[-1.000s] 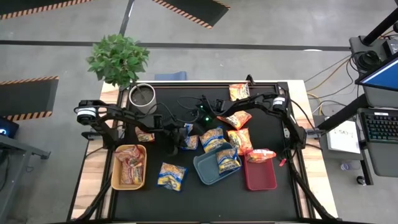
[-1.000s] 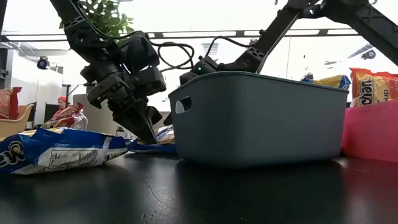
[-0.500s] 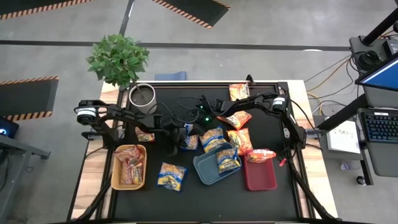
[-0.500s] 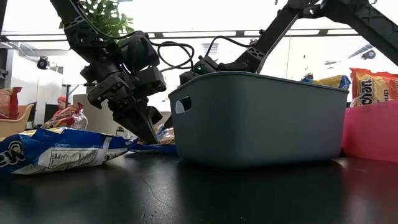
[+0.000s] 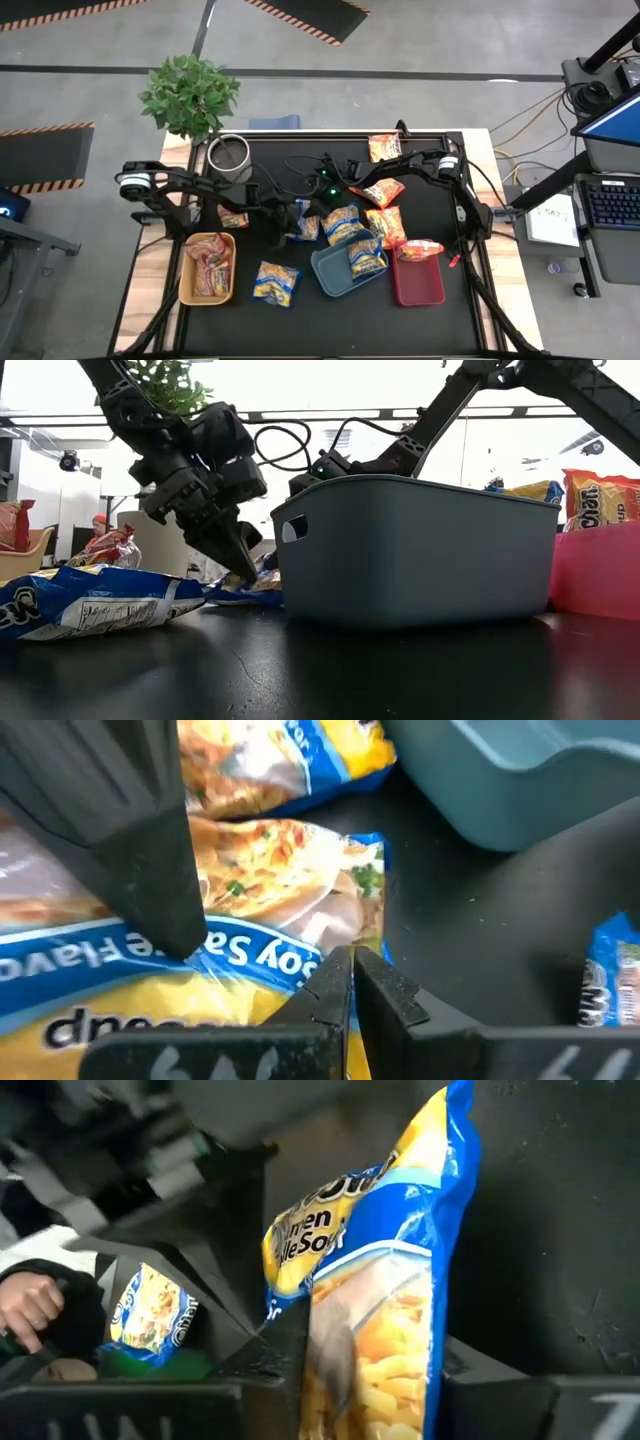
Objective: Sort Maruchan noodles
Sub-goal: Put the top blue noodle pack into the blue bin
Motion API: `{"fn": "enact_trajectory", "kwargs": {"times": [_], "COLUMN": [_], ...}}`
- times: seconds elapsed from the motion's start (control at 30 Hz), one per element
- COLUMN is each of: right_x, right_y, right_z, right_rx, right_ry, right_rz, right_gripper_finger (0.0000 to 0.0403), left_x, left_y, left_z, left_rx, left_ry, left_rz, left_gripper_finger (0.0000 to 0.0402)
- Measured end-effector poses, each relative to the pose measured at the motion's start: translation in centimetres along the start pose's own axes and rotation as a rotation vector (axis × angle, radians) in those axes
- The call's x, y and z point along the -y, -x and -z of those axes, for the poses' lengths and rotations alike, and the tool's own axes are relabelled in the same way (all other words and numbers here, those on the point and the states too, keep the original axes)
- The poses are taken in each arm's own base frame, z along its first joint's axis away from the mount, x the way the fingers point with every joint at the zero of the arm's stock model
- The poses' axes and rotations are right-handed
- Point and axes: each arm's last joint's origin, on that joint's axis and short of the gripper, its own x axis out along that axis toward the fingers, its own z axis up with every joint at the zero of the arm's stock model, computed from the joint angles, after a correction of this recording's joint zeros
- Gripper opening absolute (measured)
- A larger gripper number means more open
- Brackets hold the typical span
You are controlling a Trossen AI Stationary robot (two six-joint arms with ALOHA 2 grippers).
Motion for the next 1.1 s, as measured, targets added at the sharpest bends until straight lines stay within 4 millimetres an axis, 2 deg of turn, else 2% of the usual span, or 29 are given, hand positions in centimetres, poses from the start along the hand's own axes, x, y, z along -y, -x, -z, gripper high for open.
{"fn": "enact_trajectory", "kwargs": {"times": [0.2, 0.47, 0.6, 0.73, 0.9, 1.1], "right_x": [-0.3, -3.6, -6.7, -11.2, -17.8, -21.8], "right_y": [1.0, 4.3, 6.9, 9.3, 11.4, 13.0], "right_z": [-0.6, -2.6, -3.1, -1.8, 0.6, 3.1], "right_rx": [0.020, 0.110, 0.135, 0.101, 0.159, 0.218], "right_ry": [0.001, 0.050, 0.048, 0.023, 0.035, -0.156], "right_rz": [0.003, 0.059, 0.149, 0.319, 0.515, 0.567], "right_gripper_finger": [0.0065, 0.0055, 0.0055, 0.0055, 0.0054, 0.0054], "left_x": [0.5, 2.0, 2.9, 3.6, 3.9, 3.7], "left_y": [2.3, 7.8, 10.7, 13.0, 14.0, 13.8], "left_z": [-0.5, -2.4, -3.1, -3.6, -4.1, -4.5], "left_rx": [-0.009, 0.135, 0.245, 0.357, 0.436, 0.465], "left_ry": [-0.029, -0.133, -0.191, -0.227, -0.246, -0.250], "left_rz": [-0.078, -0.207, -0.248, -0.271, -0.285, -0.318], "left_gripper_finger": [0.0000, 0.0000, 0.0000, 0.0000, 0.0000, 0.0000]}}
